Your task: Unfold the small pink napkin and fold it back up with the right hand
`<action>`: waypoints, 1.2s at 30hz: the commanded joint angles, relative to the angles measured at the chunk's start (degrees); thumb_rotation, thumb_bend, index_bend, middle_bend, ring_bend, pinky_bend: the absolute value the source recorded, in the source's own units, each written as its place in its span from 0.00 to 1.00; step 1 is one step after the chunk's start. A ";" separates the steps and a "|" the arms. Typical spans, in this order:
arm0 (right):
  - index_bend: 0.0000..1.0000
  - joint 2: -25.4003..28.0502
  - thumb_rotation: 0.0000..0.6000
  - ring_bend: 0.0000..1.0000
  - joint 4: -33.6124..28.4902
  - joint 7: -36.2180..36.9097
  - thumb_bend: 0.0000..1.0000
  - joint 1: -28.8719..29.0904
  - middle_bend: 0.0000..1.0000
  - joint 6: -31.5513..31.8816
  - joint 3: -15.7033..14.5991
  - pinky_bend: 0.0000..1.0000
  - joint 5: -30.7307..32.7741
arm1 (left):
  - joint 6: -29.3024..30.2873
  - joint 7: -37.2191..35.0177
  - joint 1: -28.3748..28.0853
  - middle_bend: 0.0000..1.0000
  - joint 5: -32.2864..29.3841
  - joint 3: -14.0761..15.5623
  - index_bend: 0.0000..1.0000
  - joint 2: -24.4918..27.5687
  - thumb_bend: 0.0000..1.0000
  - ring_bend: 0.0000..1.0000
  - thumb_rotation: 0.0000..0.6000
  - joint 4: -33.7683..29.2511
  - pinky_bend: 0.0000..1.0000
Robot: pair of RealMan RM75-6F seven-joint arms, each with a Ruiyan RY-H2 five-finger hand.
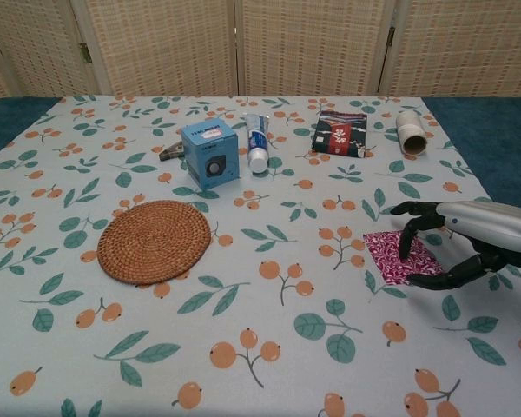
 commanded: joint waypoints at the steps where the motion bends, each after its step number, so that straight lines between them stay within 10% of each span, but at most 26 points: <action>1: 0.37 0.61 0.54 0.00 0.30 -0.28 0.33 -0.56 0.07 0.32 -0.24 0.00 0.74 | 0.01 0.05 -0.01 0.00 0.08 0.02 0.11 0.00 0.17 0.04 1.00 -0.05 0.00; 36: 0.37 2.43 0.54 0.00 0.18 1.25 0.33 -1.73 0.07 1.20 -0.70 0.00 -0.03 | 0.44 1.54 0.20 0.00 0.49 0.13 0.11 0.41 0.17 0.05 1.00 -1.48 0.00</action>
